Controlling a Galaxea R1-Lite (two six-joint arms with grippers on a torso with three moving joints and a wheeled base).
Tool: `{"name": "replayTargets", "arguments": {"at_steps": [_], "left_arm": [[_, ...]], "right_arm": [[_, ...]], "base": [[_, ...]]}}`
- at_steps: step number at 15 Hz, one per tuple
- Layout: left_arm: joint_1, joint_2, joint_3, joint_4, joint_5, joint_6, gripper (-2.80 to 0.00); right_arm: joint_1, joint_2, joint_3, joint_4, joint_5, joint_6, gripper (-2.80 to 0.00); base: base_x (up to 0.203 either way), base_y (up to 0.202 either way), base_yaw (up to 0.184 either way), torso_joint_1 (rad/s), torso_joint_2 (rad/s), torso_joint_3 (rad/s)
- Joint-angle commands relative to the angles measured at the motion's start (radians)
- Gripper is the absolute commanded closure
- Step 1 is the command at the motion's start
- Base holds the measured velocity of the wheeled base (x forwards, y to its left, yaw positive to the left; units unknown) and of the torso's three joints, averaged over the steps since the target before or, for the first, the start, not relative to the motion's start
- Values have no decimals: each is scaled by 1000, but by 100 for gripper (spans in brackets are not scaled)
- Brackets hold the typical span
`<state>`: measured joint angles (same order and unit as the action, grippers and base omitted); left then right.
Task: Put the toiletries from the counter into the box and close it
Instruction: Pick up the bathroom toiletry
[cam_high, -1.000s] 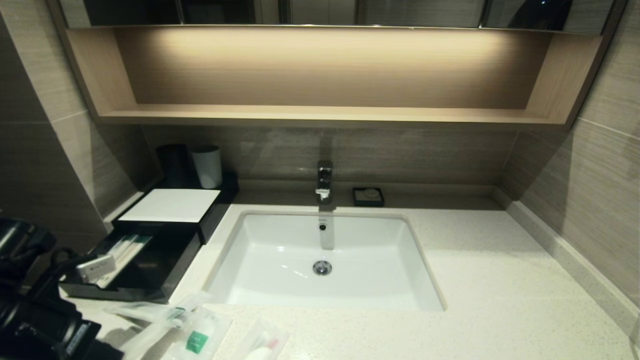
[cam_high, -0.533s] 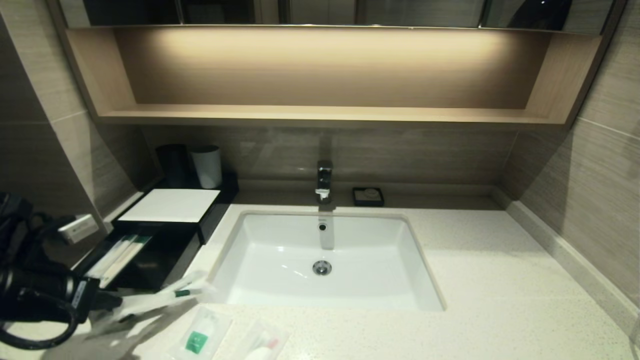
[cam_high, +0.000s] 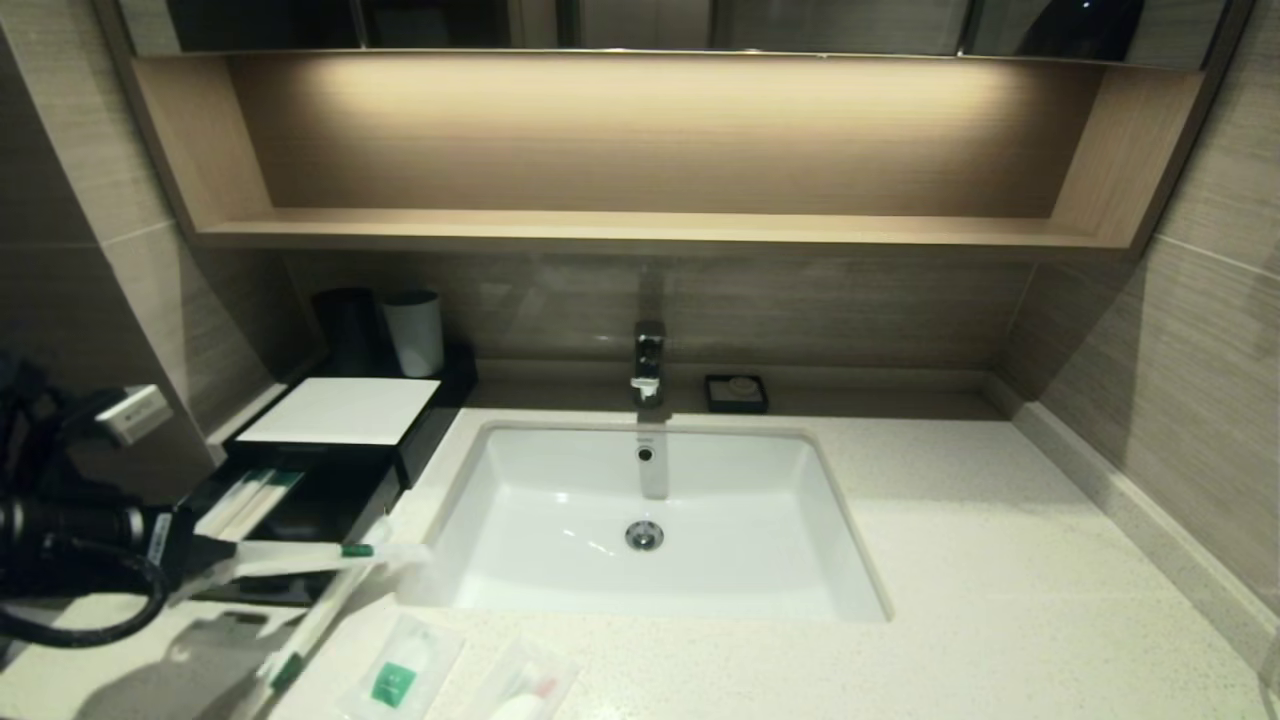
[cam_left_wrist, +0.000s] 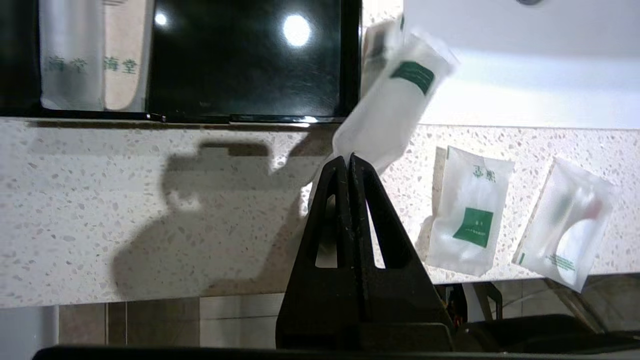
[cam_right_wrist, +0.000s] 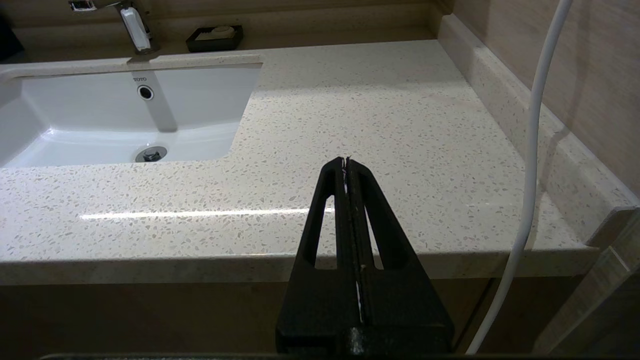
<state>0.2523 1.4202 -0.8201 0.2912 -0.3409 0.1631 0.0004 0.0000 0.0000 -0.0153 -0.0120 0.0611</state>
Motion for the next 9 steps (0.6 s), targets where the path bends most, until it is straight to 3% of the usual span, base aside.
{"name": "replayTargets", "arguments": {"at_steps": [1,9], "left_arm": [[1,0,-18,-15,48,-16,0],[13,4,-43,-74,137,-61,0]], "right_arm": [[1,2,0,0,0,0,0],[0,2,0,0,0,0,0]], "base": [[0,0,0,0,0,0],[0,0,0,0,0,0]]}}
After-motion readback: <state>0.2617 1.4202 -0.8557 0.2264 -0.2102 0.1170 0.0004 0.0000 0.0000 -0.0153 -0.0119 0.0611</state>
